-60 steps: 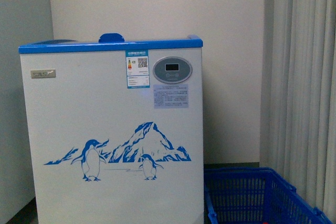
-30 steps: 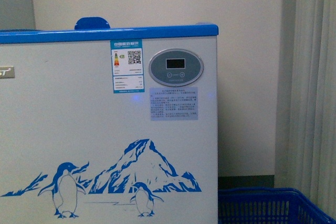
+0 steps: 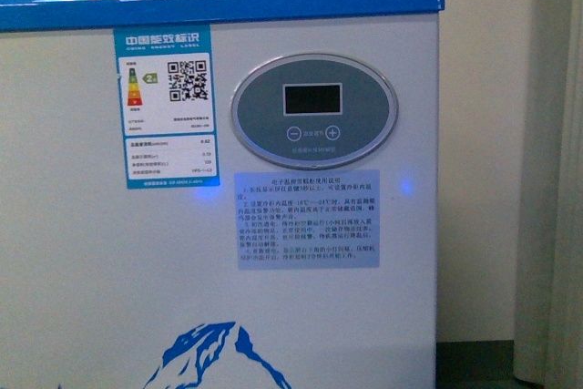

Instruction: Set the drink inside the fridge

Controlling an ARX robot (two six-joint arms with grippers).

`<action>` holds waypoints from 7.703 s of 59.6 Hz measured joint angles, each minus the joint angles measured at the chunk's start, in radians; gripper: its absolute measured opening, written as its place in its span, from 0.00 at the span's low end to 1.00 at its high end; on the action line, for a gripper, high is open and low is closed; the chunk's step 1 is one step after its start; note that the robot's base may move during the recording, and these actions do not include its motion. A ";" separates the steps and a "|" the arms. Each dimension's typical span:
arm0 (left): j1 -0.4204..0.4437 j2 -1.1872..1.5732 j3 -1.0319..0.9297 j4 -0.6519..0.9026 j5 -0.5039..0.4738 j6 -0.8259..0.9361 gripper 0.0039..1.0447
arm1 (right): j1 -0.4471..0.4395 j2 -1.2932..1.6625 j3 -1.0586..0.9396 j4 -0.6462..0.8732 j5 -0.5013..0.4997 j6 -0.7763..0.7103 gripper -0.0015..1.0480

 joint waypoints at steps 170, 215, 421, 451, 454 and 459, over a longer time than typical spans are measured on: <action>0.000 0.001 0.000 0.000 0.000 0.000 0.92 | -0.121 2.991 1.506 0.097 0.320 0.348 0.39; 0.000 0.001 0.000 0.000 0.000 0.000 0.92 | -0.123 1.643 0.716 0.369 -0.010 0.157 0.38; 0.209 0.547 0.172 0.171 0.438 -0.055 0.92 | 0.340 0.295 0.291 0.167 0.645 0.022 0.38; 0.165 1.088 0.439 0.260 0.651 0.910 0.92 | 0.340 0.295 0.291 0.167 0.645 0.022 0.38; 0.151 1.121 0.480 0.225 0.651 0.977 0.92 | 0.340 0.295 0.291 0.167 0.645 0.022 0.38; 0.130 1.181 0.536 0.198 0.637 1.063 0.92 | 0.340 0.295 0.291 0.167 0.645 0.022 0.38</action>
